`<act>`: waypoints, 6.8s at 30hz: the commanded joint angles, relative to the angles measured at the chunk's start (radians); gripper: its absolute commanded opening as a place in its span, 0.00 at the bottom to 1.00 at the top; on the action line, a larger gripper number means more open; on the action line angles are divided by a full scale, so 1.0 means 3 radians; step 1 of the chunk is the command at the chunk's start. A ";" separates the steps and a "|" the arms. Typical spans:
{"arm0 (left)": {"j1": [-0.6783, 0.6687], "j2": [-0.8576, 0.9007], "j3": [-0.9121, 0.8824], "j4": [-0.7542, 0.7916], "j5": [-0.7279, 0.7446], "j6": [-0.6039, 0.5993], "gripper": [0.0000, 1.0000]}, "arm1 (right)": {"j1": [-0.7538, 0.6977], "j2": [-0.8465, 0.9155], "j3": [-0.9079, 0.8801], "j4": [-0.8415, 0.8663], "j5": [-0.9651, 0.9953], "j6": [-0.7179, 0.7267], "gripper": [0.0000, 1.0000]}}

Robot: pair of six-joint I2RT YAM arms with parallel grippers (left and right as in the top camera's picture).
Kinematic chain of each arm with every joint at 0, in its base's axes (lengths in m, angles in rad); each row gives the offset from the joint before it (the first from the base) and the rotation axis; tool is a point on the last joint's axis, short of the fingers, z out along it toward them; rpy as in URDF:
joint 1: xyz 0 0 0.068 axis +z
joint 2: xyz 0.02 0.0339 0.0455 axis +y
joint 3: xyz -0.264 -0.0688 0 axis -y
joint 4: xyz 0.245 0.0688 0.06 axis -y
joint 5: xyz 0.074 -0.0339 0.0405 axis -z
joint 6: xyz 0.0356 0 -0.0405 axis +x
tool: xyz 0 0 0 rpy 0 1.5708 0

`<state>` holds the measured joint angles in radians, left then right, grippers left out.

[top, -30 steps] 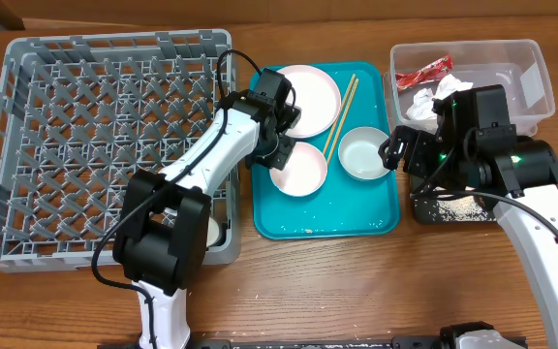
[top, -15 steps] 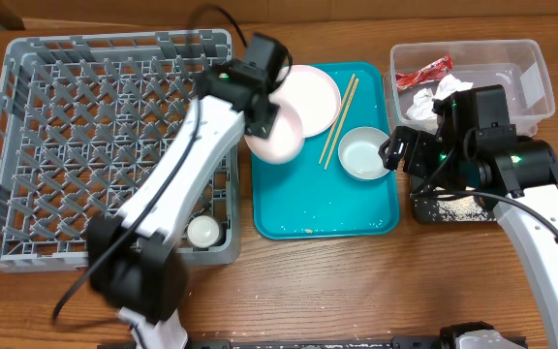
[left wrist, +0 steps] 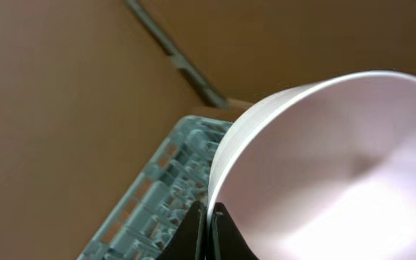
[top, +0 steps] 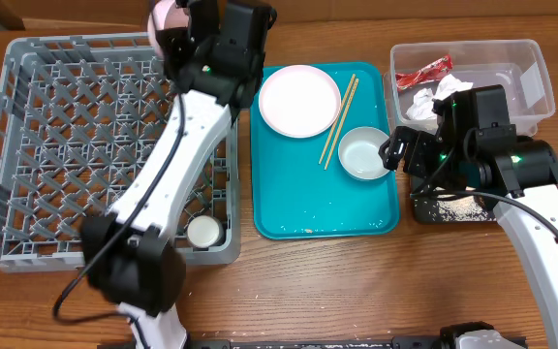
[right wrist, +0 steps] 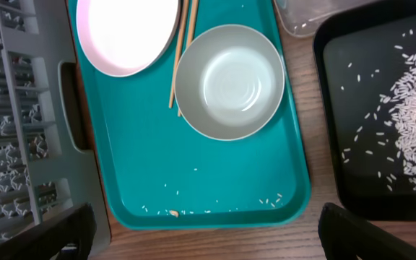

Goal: Sort waste into correct bins and load items into the dishwasher
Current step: 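Lift the white bowl and carry it over the dish rack, then move the left gripper to the grey bowl on the tray and grasp its rim, then carry the grey bowl left and set it into the dish rack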

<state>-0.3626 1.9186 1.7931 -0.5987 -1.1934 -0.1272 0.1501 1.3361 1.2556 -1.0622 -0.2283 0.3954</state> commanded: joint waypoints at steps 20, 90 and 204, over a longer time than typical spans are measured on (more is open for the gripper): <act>0.0155 0.0914 0.0014 0.0430 -0.0228 0.0726 0.04 | -0.0022 -0.0015 0.0064 0.0017 0.0023 -0.0011 1.00; -0.0896 0.0985 0.0067 -0.0779 0.4316 -0.1722 0.54 | -0.0022 -0.0015 0.0064 0.0017 0.0023 -0.0011 1.00; -0.0318 0.0029 -0.1822 -0.0867 -0.0988 -0.1307 0.04 | -0.0022 -0.0015 0.0064 0.0017 0.0024 -0.0011 1.00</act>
<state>-0.4522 1.8702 1.2568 -0.8619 -1.4612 -0.5396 0.1501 1.3361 1.2556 -1.0626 -0.2287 0.3950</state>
